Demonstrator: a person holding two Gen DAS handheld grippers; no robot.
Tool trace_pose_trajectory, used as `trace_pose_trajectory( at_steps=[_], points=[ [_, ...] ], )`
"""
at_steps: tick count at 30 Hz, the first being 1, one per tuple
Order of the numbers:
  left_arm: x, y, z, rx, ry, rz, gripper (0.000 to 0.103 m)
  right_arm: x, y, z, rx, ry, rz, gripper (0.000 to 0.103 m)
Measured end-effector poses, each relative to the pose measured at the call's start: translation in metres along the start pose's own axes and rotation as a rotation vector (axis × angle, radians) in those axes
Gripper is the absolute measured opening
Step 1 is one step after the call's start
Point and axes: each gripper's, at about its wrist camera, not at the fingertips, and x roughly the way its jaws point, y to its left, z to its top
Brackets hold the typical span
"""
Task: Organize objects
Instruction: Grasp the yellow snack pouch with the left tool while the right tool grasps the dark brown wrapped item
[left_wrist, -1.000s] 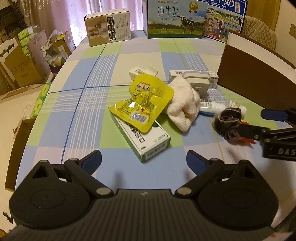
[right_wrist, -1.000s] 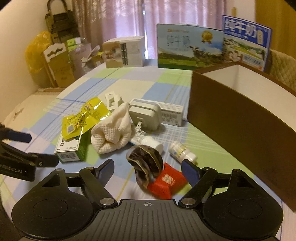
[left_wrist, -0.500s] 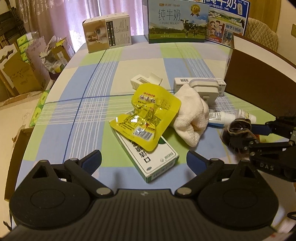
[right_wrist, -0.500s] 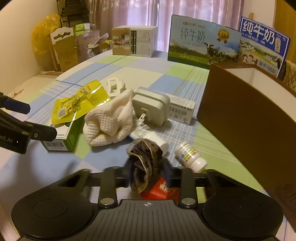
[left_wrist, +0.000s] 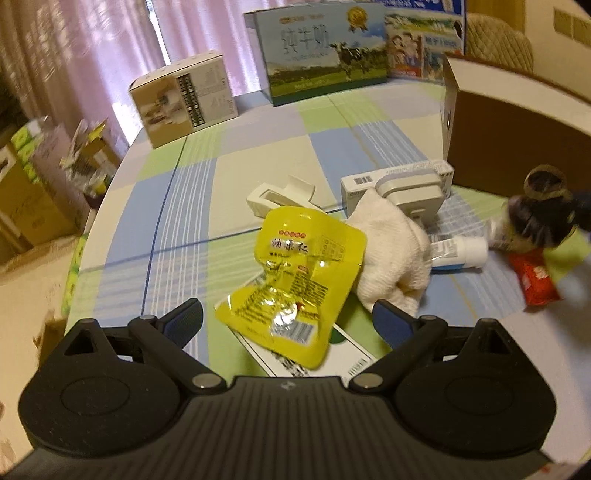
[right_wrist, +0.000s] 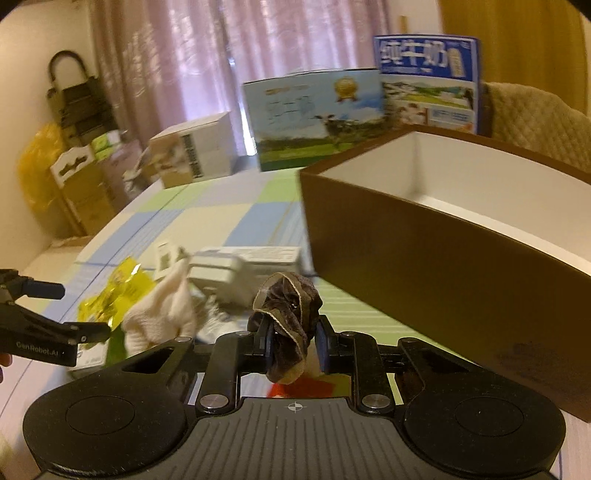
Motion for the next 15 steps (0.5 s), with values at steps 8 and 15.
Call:
trace_pose_trajectory(
  at_steps=[8,15],
  points=[
    [0.029,-0.002,0.007,0.110,0.027,-0.043,0.096,0.003,-0.017,-0.001,0.052,0.003,-0.019,0.020],
    [0.047,0.001,0.009,0.152,0.039,-0.069,0.080,0.009,-0.022,-0.006,0.068,0.021,-0.020,0.020]
  ],
)
